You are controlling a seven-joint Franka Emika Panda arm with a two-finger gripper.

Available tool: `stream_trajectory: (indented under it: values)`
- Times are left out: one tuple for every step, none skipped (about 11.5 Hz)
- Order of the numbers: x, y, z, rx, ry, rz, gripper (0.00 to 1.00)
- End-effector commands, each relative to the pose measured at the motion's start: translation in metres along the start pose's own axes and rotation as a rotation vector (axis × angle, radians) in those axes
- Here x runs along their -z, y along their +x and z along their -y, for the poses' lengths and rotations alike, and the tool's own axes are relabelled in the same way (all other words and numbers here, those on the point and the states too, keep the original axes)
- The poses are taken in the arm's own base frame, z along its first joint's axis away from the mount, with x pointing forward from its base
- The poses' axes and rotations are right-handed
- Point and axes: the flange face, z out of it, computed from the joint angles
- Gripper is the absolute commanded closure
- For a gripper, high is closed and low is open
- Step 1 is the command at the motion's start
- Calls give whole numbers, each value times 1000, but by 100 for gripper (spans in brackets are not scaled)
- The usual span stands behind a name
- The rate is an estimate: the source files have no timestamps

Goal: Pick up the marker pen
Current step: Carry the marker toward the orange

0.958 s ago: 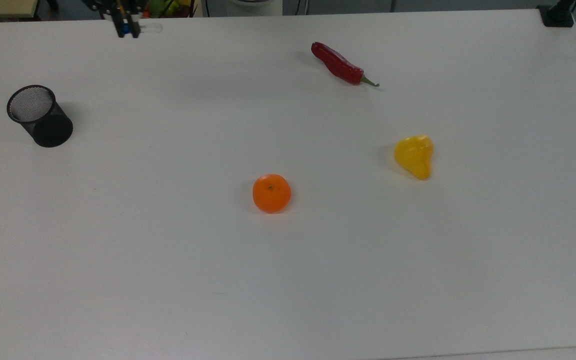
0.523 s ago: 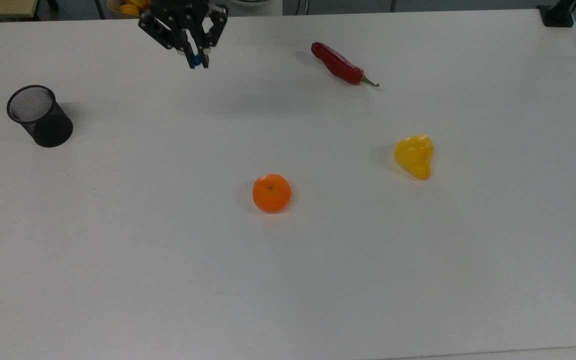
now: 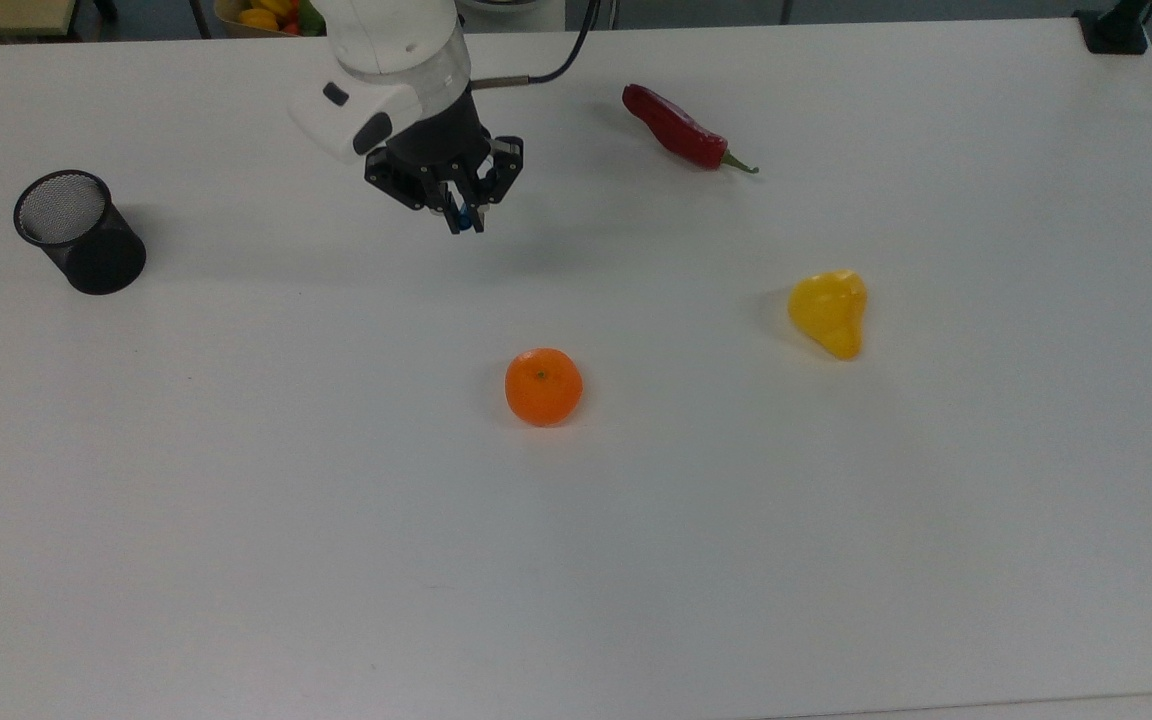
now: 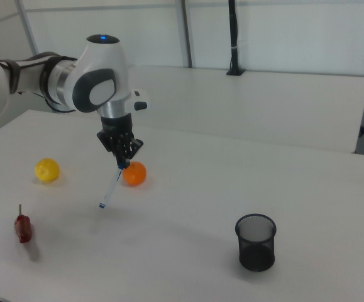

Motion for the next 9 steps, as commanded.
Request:
stream_trajectory:
  values:
    - [-35, 12, 6, -11, 12, -39, 95]
    - [-43, 16, 6, -12, 11, -48, 95]
    - [-52, 18, 8, -11, 11, -50, 95]
    - [-62, 21, 11, -8, 11, -53, 95]
    - [-78, 26, 12, -8, 11, -62, 95]
    - [-89, 28, 19, 3, 12, -63, 95]
    - [-99, 30, 21, 7, 12, -70, 95]
    - [-102, 31, 24, 11, 11, -73, 95]
    - [-109, 30, 26, 18, 7, -66, 94]
